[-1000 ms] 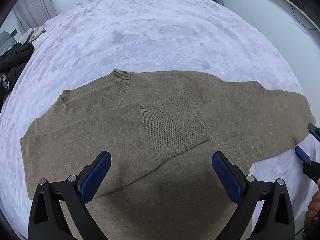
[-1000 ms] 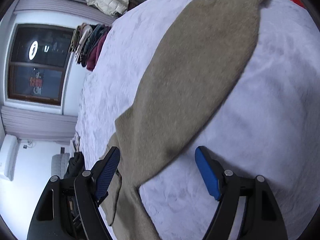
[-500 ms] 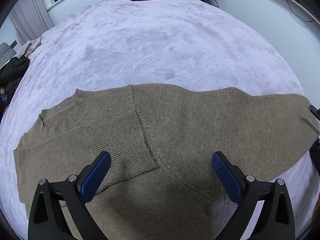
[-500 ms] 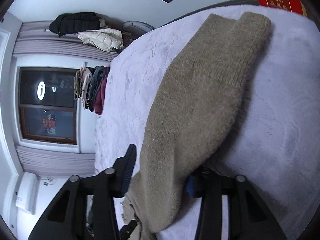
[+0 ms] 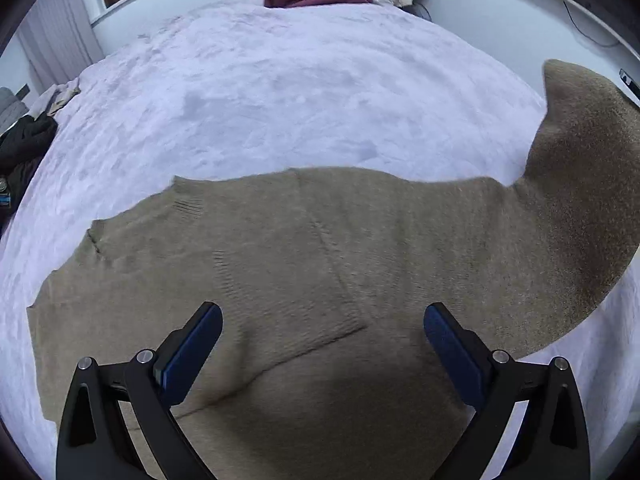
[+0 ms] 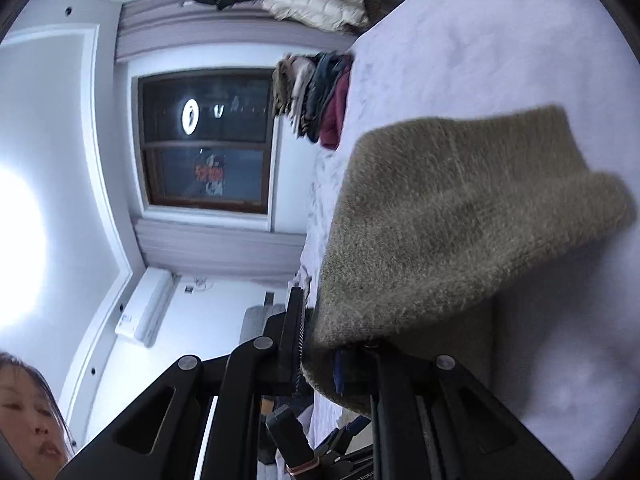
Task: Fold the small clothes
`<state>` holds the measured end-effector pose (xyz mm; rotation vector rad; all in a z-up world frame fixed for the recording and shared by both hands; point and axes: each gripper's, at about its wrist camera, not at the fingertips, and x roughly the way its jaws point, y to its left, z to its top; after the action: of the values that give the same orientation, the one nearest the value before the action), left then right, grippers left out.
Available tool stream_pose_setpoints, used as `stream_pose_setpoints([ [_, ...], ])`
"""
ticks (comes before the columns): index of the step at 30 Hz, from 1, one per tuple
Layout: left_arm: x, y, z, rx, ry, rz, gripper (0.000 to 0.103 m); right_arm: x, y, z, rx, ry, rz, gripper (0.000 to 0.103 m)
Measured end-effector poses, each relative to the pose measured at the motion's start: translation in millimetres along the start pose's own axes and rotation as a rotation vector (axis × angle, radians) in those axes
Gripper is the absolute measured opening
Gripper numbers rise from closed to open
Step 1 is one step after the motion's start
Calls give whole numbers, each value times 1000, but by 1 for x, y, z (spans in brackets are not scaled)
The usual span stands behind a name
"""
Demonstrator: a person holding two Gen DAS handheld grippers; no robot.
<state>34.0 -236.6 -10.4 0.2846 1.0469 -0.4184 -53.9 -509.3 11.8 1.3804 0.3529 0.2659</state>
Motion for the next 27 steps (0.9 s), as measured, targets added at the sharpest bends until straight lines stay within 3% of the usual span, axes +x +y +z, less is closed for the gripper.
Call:
stream_pose_setpoints([
  [3,-18,48,-8,-65,-23,36,102,52,33,-22,-129,138,-7,13],
  [8,-32,124,-39,-149,-14,157,102,151,68,-92,-379,438,-118,13],
  [12,-28,171,-68,-207,38,229,102,224,50,-170,-535,656,-330,14],
  [15,-25,202,-83,-266,84,250,102,256,12,-217,-599,760,-532,23],
  [17,-27,215,-92,-294,92,258,102,258,0,-224,-561,736,-555,29],
  [19,-29,224,-98,-311,95,260,102,256,1,-214,-486,674,-537,41],
  [23,-35,237,-112,-345,104,242,102,242,7,-181,-330,497,-544,42],
  [24,-36,238,-115,-351,105,237,102,240,3,-173,-268,463,-532,37],
  [25,-37,241,-118,-356,105,235,102,240,0,-167,-216,434,-515,6],
  [27,-42,246,-122,-370,103,229,102,242,6,-160,-183,397,-473,5],
])
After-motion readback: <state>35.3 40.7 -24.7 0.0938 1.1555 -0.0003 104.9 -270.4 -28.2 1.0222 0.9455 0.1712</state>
